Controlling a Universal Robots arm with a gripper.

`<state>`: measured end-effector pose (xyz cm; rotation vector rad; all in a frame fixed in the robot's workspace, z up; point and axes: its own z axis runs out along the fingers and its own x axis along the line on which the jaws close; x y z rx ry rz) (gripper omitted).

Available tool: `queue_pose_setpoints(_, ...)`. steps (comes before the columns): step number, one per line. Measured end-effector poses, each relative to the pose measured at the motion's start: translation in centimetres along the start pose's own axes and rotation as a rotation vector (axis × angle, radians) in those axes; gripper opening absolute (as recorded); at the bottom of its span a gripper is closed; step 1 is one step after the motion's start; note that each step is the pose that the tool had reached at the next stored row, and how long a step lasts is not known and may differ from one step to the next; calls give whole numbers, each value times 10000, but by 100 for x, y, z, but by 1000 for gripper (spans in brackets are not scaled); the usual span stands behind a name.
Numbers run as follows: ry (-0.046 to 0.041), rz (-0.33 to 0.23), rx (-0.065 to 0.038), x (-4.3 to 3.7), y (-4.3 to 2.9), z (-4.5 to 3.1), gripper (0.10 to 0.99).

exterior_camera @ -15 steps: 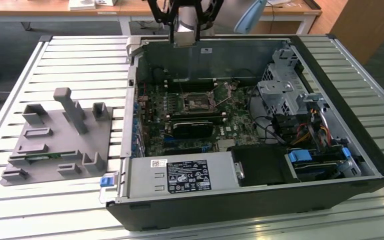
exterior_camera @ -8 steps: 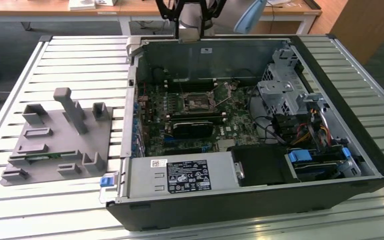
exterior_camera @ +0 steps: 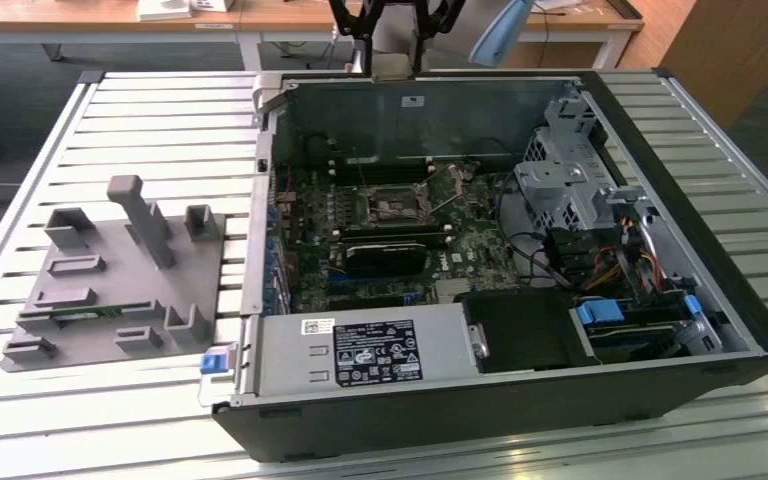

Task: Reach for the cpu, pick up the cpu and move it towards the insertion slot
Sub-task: 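Pick up the cpu and move it towards the insertion slot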

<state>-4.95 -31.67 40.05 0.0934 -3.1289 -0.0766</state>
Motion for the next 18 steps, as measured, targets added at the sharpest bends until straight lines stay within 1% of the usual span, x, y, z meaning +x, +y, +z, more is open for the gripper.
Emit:
queue_pose_setpoints(10,-5,104,-2,-228,-5,14,541)
queue_pose_setpoints(12,-5,113,-1,-246,-6,14,541)
queue_pose_setpoints(18,-6,114,-2,-248,-6,14,541)
